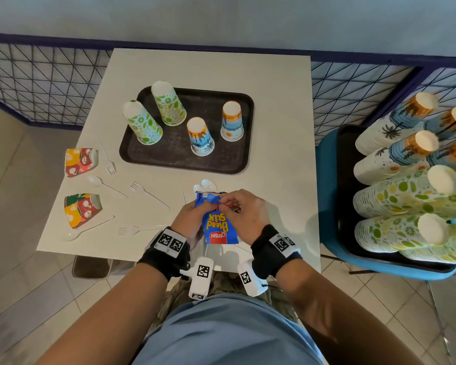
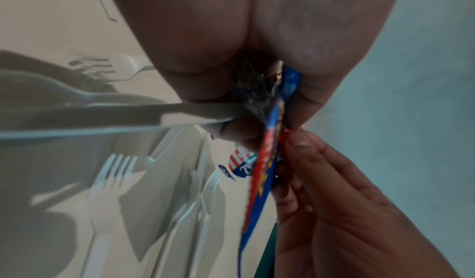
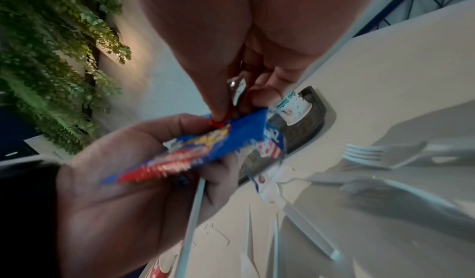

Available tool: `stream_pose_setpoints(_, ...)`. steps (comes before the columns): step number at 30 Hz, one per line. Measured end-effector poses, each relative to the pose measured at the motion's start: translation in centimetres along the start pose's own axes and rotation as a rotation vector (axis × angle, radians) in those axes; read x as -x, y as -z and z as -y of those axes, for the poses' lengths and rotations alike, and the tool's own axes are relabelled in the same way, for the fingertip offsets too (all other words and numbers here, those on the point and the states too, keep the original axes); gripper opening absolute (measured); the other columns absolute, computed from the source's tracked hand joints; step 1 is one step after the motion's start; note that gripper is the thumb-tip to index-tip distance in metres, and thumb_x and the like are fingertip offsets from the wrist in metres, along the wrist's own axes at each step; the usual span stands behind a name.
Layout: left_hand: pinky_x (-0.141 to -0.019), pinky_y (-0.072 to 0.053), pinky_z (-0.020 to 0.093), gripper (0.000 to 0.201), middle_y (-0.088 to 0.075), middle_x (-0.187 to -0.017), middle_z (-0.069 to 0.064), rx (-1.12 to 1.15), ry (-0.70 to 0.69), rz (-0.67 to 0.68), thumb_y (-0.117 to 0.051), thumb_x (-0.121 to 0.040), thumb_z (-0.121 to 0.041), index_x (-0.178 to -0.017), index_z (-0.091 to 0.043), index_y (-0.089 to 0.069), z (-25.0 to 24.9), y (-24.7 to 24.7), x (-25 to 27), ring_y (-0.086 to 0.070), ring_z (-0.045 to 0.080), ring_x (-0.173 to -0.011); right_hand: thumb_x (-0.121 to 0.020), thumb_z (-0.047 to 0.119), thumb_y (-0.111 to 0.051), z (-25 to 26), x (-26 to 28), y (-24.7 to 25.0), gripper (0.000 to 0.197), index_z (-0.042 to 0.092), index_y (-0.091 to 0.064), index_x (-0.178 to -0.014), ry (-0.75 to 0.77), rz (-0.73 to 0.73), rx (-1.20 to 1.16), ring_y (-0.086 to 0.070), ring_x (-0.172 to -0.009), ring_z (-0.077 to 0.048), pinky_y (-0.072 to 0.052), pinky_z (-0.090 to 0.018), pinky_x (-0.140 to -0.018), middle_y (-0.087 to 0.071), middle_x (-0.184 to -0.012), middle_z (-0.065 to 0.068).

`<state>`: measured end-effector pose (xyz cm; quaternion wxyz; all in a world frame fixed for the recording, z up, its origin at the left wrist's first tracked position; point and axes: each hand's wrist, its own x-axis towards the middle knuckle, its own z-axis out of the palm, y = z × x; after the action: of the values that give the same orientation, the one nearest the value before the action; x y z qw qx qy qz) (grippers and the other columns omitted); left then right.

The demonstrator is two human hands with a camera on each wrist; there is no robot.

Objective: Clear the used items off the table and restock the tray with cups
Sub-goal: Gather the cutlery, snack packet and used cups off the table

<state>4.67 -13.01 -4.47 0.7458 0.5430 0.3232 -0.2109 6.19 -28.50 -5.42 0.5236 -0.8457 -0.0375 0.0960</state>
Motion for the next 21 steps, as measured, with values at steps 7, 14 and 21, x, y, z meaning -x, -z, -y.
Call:
stream_pose_setpoints(7, -0.071, -0.066, 0.035, 0.017, -0.08, -0.095, 0.016, 0.003, -0.016, 0.067, -0.067, -0.097, -0.01, -0.112, -0.004, -0.073, -0.6, 0.3, 0.6, -0.078, 0.025, -0.078, -0.081, 0.013, -0.083, 0.1, 0.1, -0.2, 0.023, 0.023, -0.063, -0.084, -0.019, -0.01, -0.029, -0.054, -0.069, 0.001, -0.049, -0.015, -0.067, -0.058, -0.08, 0.01)
stream_pose_setpoints(14, -0.073, -0.066, 0.037, 0.027, -0.08, -0.101, 0.018, 0.049, 0.026, 0.086, -0.067, -0.098, -0.016, -0.122, -0.004, -0.071, 0.6, 0.8, 0.8, -0.079, 0.027, -0.081, -0.075, 0.021, -0.09, -1.2, 0.5, 1.0, 0.018, 0.016, -0.08, -0.089, 0.136, 0.012, -0.102, -0.055, -0.073, 0.001, -0.043, -0.009, -0.067, -0.054, -0.083, 0.01)
stream_pose_setpoints(21, -0.067, -0.065, 0.036, 0.019, -0.08, -0.099, 0.019, -0.041, -0.049, -0.019, -0.075, -0.092, -0.01, -0.109, -0.004, -0.071, 0.8, 1.7, 0.6, -0.079, 0.025, -0.074, -0.087, 0.032, -0.078, -1.8, 0.5, 2.7, 0.022, 0.022, -0.073, -0.106, 0.093, -0.187, -0.047, -0.052, -0.069, -0.007, -0.041, -0.011, -0.064, -0.058, -0.09, -0.001)
